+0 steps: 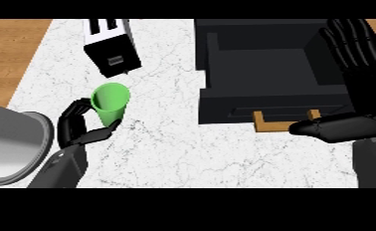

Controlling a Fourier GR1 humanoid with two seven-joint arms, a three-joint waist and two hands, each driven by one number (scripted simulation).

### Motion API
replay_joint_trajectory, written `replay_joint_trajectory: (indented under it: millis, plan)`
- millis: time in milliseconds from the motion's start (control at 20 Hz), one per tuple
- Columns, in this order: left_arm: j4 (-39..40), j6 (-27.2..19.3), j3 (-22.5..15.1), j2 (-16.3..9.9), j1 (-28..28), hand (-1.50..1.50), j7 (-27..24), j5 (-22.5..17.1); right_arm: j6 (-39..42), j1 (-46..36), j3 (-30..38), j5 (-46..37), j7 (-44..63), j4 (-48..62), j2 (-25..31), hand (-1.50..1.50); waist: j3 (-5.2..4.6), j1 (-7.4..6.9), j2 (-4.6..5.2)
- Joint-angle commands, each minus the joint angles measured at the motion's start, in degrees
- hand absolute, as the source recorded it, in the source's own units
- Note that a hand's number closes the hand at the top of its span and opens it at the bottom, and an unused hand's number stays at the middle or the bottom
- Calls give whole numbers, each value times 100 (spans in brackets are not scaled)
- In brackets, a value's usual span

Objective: Pick up the cup, place it into the drawer and close the drawer

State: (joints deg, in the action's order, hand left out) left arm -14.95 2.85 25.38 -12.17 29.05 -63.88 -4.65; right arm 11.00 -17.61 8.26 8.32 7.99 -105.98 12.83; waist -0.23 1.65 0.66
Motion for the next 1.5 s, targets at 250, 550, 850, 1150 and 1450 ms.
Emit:
replay_joint_trajectory:
  millis: [250,550,850,1150,1450]
  plan:
    - [-404,877,-359,419,348,150,-615,160,194,239,180,132,-102,55,145,-150,12,-35,-39]
    - [-1015,786,-737,511,1110,150,404,246,139,498,98,-6,-283,-83,6,-150,24,-108,-74]
    - [-2166,502,-1120,985,1724,150,1767,165,-59,252,-1,-307,-308,183,-65,-150,28,-239,-105]
    - [-2803,-80,-1535,1169,2427,150,3011,71,-307,-2,18,-200,263,-267,-96,-150,22,-166,-93]
    - [-3013,-1195,-2368,1216,3389,150,4255,-359,-136,-32,209,-121,60,91,66,-150,24,-84,-71]
